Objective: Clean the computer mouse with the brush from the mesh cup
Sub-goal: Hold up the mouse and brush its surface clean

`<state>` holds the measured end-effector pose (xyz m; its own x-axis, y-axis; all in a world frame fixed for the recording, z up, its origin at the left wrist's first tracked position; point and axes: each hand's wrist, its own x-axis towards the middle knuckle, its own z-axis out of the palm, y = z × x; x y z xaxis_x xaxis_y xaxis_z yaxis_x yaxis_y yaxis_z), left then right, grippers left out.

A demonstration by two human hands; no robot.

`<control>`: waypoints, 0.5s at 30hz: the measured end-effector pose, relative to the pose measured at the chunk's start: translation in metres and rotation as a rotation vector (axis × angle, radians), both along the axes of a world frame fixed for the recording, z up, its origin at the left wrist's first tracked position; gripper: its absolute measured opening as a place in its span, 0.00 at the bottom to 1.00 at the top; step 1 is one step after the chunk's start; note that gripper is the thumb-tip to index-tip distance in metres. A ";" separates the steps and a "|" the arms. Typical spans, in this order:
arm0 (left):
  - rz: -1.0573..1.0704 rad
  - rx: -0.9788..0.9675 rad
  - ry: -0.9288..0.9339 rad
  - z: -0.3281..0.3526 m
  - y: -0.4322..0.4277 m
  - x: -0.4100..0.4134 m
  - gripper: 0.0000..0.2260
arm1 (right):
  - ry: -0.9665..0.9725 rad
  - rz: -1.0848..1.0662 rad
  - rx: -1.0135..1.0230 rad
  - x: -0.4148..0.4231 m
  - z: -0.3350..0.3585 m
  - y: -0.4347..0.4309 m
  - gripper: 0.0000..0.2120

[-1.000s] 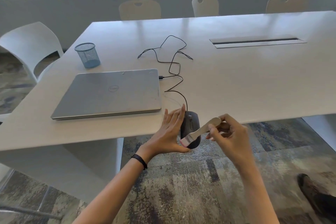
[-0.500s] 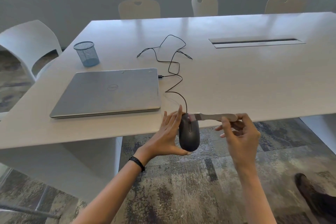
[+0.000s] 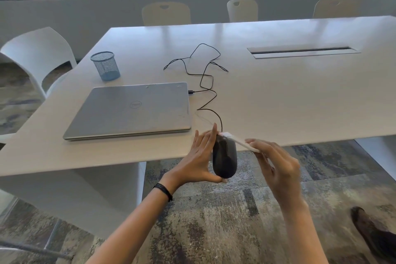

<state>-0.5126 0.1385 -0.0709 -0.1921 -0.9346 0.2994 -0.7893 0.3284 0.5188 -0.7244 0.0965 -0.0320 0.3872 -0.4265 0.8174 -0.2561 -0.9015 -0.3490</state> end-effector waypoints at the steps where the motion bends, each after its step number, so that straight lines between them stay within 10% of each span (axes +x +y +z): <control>1: -0.006 0.000 0.003 0.001 0.000 -0.001 0.61 | 0.036 -0.006 -0.008 0.000 -0.001 -0.001 0.08; 15: -0.018 -0.002 -0.011 0.001 -0.002 0.002 0.61 | 0.150 -0.029 0.033 0.003 0.004 0.005 0.11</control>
<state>-0.5110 0.1370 -0.0698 -0.2120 -0.9304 0.2989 -0.7892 0.3434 0.5092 -0.7210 0.1017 -0.0277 0.4912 -0.4651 0.7365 -0.3335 -0.8815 -0.3343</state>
